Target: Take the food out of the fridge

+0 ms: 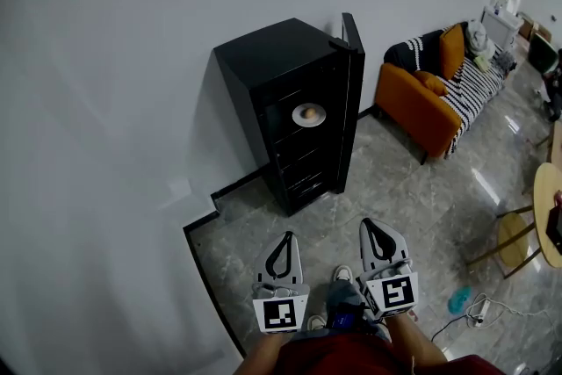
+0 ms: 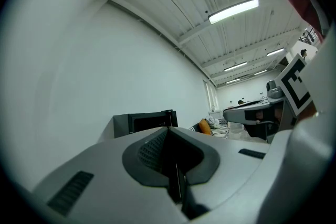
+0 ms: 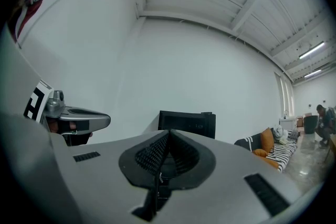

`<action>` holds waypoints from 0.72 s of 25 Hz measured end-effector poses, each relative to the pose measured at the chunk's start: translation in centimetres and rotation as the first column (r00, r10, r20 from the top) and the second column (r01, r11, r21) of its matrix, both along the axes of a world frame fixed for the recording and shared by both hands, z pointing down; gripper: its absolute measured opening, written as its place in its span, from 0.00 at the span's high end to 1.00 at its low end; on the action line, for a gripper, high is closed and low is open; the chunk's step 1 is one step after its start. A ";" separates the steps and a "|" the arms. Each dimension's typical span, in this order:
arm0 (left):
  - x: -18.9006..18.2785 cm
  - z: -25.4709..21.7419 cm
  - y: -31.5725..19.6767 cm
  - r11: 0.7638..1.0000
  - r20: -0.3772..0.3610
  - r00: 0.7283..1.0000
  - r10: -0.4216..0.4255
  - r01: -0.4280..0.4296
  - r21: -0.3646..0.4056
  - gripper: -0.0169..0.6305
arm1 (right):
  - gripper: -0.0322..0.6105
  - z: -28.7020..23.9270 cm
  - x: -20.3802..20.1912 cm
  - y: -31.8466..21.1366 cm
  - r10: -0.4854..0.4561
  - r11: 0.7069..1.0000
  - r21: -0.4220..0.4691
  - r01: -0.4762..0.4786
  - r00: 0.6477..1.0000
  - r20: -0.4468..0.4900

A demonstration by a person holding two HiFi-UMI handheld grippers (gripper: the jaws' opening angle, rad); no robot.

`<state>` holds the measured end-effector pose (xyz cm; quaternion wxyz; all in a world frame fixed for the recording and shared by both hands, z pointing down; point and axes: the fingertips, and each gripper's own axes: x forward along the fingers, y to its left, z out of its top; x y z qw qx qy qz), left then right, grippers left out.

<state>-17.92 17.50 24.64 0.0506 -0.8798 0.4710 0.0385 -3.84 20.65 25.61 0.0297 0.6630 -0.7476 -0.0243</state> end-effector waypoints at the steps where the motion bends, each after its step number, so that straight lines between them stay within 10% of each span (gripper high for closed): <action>1: 0.3 0.0 -0.7 1.000 0.002 1.000 -0.001 0.001 0.000 0.95 | 0.92 0.0 0.3 -0.6 -0.002 1.000 0.001 0.002 1.000 -0.001; 18: 7.7 0.1 -11.7 0.999 0.011 1.000 -0.026 0.026 -0.021 0.95 | 0.92 -0.4 7.7 -11.7 -0.013 1.000 0.017 0.013 1.000 0.005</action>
